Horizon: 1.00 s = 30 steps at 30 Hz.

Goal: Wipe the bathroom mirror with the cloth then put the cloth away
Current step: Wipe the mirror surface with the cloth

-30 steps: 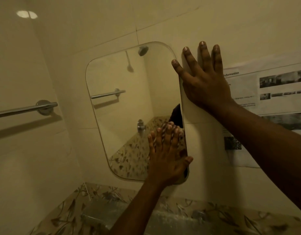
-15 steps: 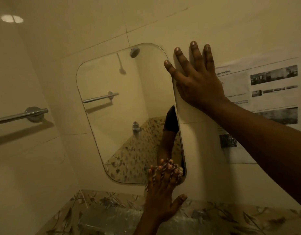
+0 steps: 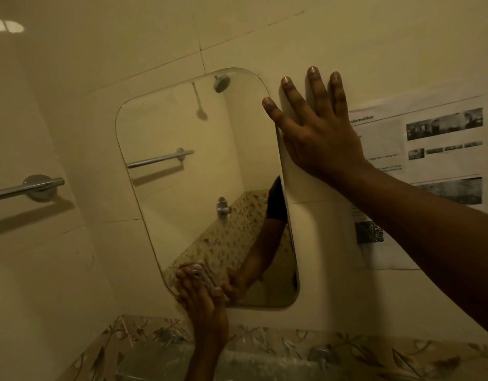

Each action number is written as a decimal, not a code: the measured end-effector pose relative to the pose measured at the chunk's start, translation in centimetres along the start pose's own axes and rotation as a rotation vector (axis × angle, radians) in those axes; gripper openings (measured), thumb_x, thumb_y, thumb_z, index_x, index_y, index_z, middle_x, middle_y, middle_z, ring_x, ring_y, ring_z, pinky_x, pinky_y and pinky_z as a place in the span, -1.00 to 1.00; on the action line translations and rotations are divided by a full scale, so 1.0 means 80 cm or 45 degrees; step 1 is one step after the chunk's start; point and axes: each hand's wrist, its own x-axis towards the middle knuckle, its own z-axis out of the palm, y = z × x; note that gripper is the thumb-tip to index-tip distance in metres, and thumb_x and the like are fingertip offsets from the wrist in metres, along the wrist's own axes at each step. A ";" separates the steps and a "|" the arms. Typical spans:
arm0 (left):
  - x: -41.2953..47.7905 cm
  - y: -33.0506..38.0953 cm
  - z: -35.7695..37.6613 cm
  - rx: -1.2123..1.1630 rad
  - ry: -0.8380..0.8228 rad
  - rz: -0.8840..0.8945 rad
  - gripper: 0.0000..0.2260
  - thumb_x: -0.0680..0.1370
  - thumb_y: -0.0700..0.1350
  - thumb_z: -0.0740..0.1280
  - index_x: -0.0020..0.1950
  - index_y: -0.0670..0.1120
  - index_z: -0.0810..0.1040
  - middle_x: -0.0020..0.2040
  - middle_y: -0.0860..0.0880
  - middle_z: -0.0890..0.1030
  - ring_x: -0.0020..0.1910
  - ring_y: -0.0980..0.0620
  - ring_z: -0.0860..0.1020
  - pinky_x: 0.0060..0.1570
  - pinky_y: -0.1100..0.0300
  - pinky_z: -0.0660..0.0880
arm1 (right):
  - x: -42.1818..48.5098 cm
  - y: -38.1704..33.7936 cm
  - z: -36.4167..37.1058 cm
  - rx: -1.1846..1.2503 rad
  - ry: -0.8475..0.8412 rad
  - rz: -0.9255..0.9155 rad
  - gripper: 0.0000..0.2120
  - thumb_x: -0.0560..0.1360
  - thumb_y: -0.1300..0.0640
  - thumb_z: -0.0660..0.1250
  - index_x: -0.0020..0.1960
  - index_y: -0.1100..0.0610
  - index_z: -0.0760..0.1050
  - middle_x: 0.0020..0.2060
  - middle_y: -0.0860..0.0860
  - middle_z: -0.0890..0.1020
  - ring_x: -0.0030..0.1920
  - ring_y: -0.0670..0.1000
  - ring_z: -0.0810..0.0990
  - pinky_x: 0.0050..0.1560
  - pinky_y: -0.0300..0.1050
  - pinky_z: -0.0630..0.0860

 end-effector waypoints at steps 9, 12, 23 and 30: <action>0.144 0.027 -0.098 -0.017 0.132 -0.050 -0.21 0.60 0.33 -0.15 0.73 -0.05 -0.20 0.75 -0.09 -0.25 0.73 -0.15 -0.30 0.66 -0.16 -0.35 | 0.000 0.002 0.002 0.015 0.004 -0.013 -0.45 0.76 0.00 0.09 0.73 0.01 0.15 0.68 0.29 0.22 0.64 0.53 0.11 0.58 0.59 0.06; 0.196 0.081 -0.133 0.050 0.158 0.127 -0.13 0.55 0.42 -0.17 0.74 -0.04 -0.20 0.75 -0.06 -0.28 0.72 -0.10 -0.33 0.66 -0.17 -0.37 | 0.000 0.000 0.002 0.020 0.001 -0.016 -0.46 0.76 0.00 0.06 0.73 0.01 0.16 0.67 0.29 0.22 0.64 0.52 0.10 0.59 0.58 0.05; 0.285 0.337 -0.179 0.209 0.126 0.636 -0.10 0.54 0.53 -0.20 0.74 0.05 -0.26 0.74 0.01 -0.30 0.71 -0.08 -0.37 0.65 -0.28 -0.35 | 0.001 0.001 0.001 0.036 0.022 -0.021 -0.43 0.74 0.01 0.13 0.73 0.03 0.16 0.68 0.29 0.21 0.65 0.52 0.09 0.60 0.56 0.02; 0.219 0.372 -0.119 0.414 0.114 1.062 -0.19 0.63 0.46 -0.12 0.73 0.05 -0.28 0.75 -0.02 -0.28 0.70 -0.06 -0.39 0.63 -0.20 -0.40 | 0.001 0.002 -0.003 0.006 -0.013 -0.029 -0.39 0.73 -0.15 0.09 0.72 0.03 0.18 0.68 0.27 0.21 0.65 0.50 0.10 0.60 0.55 0.04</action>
